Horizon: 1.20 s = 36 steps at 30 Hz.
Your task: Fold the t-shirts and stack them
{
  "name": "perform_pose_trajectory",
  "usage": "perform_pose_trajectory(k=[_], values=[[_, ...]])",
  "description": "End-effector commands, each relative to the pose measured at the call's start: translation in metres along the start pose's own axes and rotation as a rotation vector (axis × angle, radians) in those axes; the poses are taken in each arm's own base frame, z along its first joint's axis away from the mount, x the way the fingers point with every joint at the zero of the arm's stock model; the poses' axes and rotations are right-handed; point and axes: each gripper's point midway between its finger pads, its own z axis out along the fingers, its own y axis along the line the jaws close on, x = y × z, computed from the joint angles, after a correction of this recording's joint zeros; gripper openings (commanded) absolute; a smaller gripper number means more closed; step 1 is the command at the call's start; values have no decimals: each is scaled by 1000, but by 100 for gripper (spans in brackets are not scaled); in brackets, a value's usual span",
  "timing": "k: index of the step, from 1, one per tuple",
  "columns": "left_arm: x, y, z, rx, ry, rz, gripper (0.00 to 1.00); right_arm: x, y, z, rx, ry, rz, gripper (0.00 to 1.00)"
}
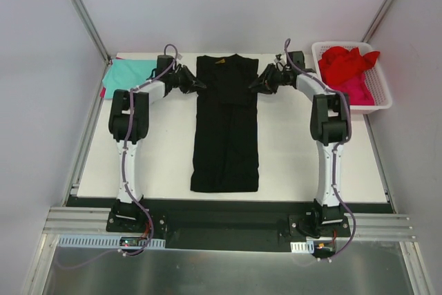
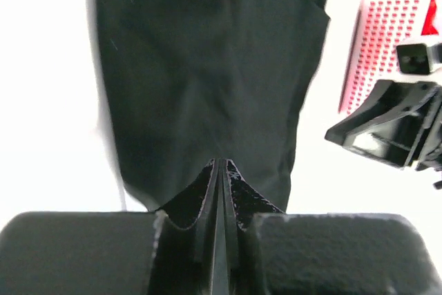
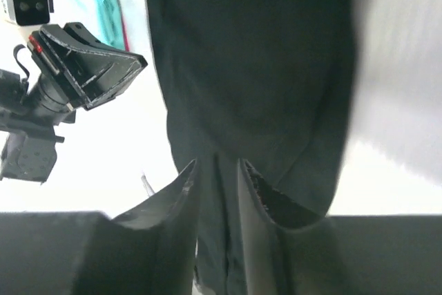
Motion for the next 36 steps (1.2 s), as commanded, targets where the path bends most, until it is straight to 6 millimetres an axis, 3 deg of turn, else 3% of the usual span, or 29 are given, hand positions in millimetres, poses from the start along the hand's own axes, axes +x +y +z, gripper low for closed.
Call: perform_pose_trajectory(k=[1, 2, 3, 5, 6, 7, 8, 9, 10, 11, 13, 14, 15, 16, 17, 22, 25, 30, 36], values=[[-12, -82, -68, 112, -124, 207, 11, 24, 93, -79, -31, -72, -251, 42], [-4, -83, -75, 109, -119, 199, 35, 32, 111, -99, -36, -104, -286, 55], [11, -85, -89, 107, -110, 194, 43, 49, 92, -99, -1, -79, -253, 77], [38, -83, -109, 96, -90, 192, 62, 67, 88, -112, 27, -83, -258, 83], [50, -79, -114, 88, -74, 179, 99, 81, 95, -124, 26, -94, -279, 97], [62, -77, -119, 87, -59, 173, 99, 99, 74, -125, 70, -76, -243, 97], [89, -68, -127, 67, -32, 163, 99, 112, 65, -126, 87, -66, -231, 97], [102, -62, -131, 51, -26, 157, 99, 125, 72, -135, 77, -76, -252, 97], [116, -58, -133, 40, -13, 160, 99, 145, 44, -131, 132, -51, -211, 97], [144, -45, -139, 16, 17, 155, 99, 156, 36, -131, 148, -43, -205, 97], [166, -33, -143, -12, 17, 153, 99, 176, 29, -137, 166, -57, -217, 97], [187, -19, -148, -29, 38, 128, 99, 197, 8, -136, 197, -32, -187, 97], [199, -19, -148, -14, 47, 137, 99, 209, -3, -135, 219, -26, -174, 97], [208, -15, -149, -8, 50, 129, 99, 214, -2, -139, 204, -49, -178, 97], [227, -2, -155, -19, 66, 83, 99, 234, -24, -138, 227, -21, -142, 97], [251, 4, -164, 19, 62, 73, 99, 267, -52, -147, 244, -39, -123, 98], [260, 8, -175, -1, 59, 60, 99, 279, -57, -159, 253, -58, -132, 98], [270, -4, -193, -14, 39, 80, 99, 290, -53, -174, 245, -95, -141, 92], [286, -11, -216, -4, 24, 94, 97, 304, -56, -183, 240, -99, -125, 88]])
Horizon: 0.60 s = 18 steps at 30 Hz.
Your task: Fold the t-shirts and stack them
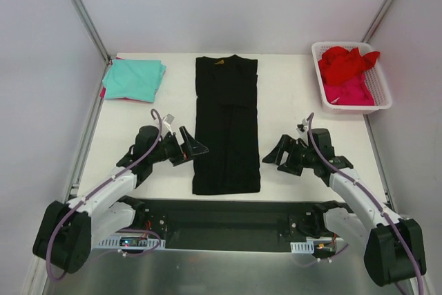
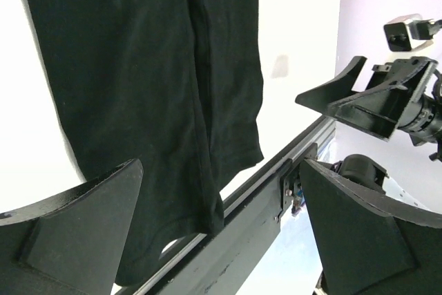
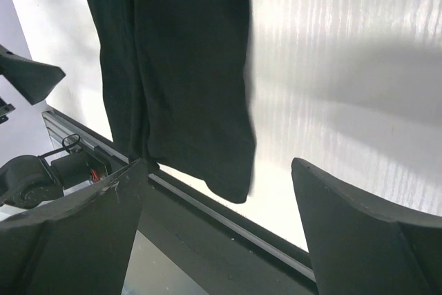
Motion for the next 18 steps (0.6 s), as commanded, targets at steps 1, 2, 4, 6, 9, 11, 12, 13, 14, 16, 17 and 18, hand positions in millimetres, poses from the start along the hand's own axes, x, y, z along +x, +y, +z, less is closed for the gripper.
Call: perform_pose_trajectory(k=[1, 2, 4, 6, 9, 11, 12, 13, 14, 16, 17, 18], values=[[15, 8, -14, -44, -9, -29, 96, 12, -5, -6, 17, 3, 29, 88], [18, 9, -17, -40, -14, -25, 95, 16, -8, -5, 20, 5, 35, 87], [26, 17, -20, -65, 0, -47, 93, 18, -8, -6, 15, -2, 37, 86], [35, 24, -20, -78, 21, -59, 92, 22, -11, -5, 15, 1, 41, 86], [50, 33, -19, -98, 51, -80, 89, 26, -12, -4, 14, 8, 48, 84], [58, 39, -19, -113, 52, -89, 86, 28, -12, -4, 8, 6, 48, 84], [60, 41, -19, -117, 51, -94, 84, 30, -14, -4, 14, 5, 48, 83], [64, 42, -19, -118, 59, -103, 83, 31, -14, -4, 13, 3, 48, 83], [66, 44, -20, -121, 54, -106, 82, 32, -13, -4, 7, 1, 49, 83], [71, 47, -20, -124, 64, -121, 80, 35, -17, -2, 13, -3, 58, 82], [72, 47, -20, -123, 61, -121, 79, 36, -16, -2, 10, 0, 60, 81], [74, 47, -20, -123, 64, -123, 78, 37, -17, -1, 11, -4, 63, 81]])
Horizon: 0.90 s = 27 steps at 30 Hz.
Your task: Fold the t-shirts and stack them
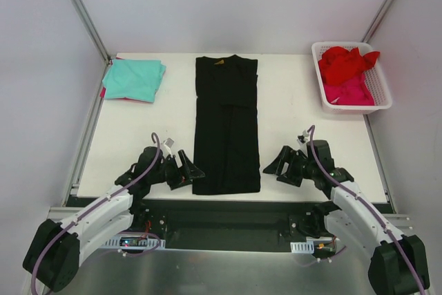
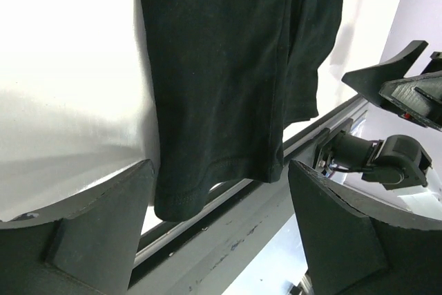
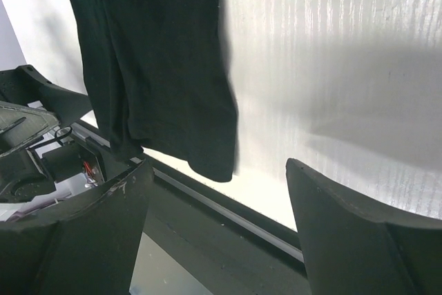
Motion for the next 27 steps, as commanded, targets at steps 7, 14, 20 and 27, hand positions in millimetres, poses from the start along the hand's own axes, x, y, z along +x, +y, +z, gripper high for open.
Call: perform_pose_trajectory(k=[7, 14, 20, 27], values=[[14, 1, 2, -2, 4, -50, 73, 5, -3, 7, 8, -10, 22, 79], [29, -1, 4, 0, 25, -53, 71, 11, -2, 14, 12, -6, 13, 79], [37, 0, 5, -10, 37, -51, 70, 15, 1, 19, 17, 7, 4, 78], [41, 7, 6, -36, 39, -51, 62, 22, 0, 20, 27, 0, -3, 76]])
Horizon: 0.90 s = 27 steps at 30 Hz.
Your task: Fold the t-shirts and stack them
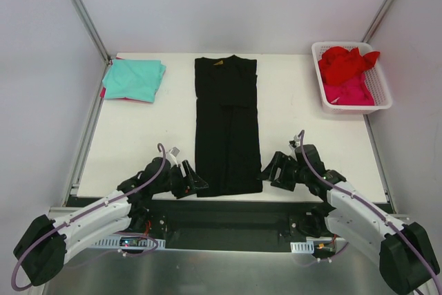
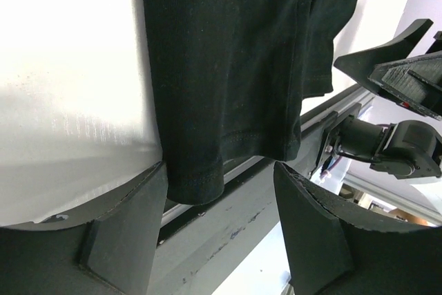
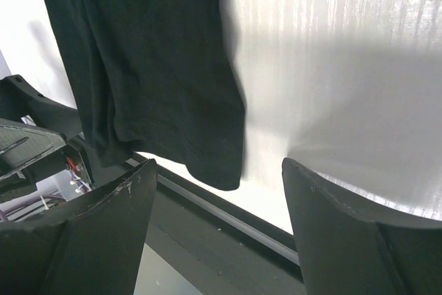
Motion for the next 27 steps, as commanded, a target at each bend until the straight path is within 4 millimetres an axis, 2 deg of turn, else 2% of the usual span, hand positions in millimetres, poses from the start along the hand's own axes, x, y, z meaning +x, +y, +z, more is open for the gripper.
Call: perform_pose_trajectory(k=[1, 7, 17, 27], values=[[1, 6, 1, -25, -7, -28, 61, -2, 0, 2, 3, -38, 3, 76], [-2, 14, 6, -81, -23, -24, 59, 0, -4, 7, 15, -32, 9, 74], [-4, 15, 9, -93, -26, -22, 45, 3, -3, 14, 21, -20, 5, 68], [-3, 15, 15, -98, -19, -31, 40, 12, -2, 21, 24, -12, 10, 62]])
